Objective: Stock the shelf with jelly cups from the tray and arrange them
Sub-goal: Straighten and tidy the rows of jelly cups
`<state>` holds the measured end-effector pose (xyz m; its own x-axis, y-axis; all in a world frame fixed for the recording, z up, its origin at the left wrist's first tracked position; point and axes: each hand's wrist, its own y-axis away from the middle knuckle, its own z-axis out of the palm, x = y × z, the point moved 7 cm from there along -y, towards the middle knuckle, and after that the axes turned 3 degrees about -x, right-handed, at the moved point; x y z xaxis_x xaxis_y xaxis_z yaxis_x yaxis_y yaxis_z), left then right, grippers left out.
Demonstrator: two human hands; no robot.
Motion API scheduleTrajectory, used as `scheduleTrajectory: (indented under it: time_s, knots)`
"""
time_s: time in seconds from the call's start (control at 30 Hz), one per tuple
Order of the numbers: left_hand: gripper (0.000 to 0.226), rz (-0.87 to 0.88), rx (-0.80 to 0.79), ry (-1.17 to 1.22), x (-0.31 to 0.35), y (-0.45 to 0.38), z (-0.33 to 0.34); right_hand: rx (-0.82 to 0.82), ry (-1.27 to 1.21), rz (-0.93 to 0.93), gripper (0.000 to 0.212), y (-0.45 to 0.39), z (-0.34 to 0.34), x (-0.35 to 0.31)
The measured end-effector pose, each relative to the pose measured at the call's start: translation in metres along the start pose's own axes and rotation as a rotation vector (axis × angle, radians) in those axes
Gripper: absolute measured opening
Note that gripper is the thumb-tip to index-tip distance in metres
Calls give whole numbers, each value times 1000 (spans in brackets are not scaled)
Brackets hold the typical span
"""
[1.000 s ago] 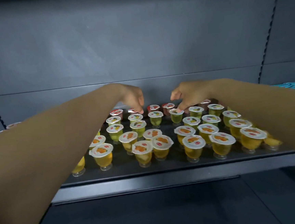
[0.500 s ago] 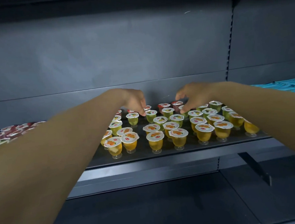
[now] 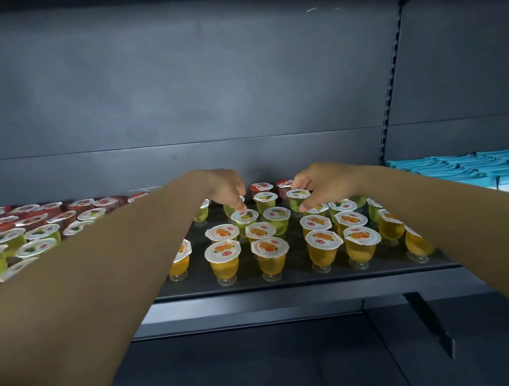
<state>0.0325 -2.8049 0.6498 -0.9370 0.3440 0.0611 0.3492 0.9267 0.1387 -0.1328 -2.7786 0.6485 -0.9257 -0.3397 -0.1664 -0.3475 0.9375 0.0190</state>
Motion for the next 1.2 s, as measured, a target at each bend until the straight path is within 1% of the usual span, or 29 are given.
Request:
scheduleTrajectory:
  time_s: [0.13, 0.2, 0.3, 0.37, 0.53, 0.63, 0.8, 0.93, 1.1, 1.2]
  knots:
    - [49, -36, -15, 99, -6, -27, 10, -21, -233, -16, 54, -28, 15, 14]
    - [50, -55, -32, 160, -13, -38, 16, -46, -300, -14, 57, -40, 24, 17]
    - [51, -76, -75, 263, -23, -47, 27, -83, -331, -28, 58, -54, 36, 18]
    - [51, -61, -95, 287, -26, -53, 34, -106, -325, -42, 55, -58, 42, 17]
    - [46, 69, -161, 347, -24, -62, 47, -168, -358, -61, 44, -67, 47, 17]
    - [44, 118, -187, 355, -22, -65, 49, -182, -365, -62, 39, -70, 49, 17]
    - [41, 149, -176, 294, -30, -67, 45, -158, -359, -35, 40, -74, 50, 13]
    - [42, 111, -151, 199, -54, -67, 40, -154, -329, -1, 44, -83, 51, 3]
    - [45, 81, -150, 213, -86, -60, 38, -130, -310, 15, 48, -99, 54, -22]
    - [46, 73, -117, 201, -99, -56, 36, -130, -343, 8, 49, -110, 59, -36]
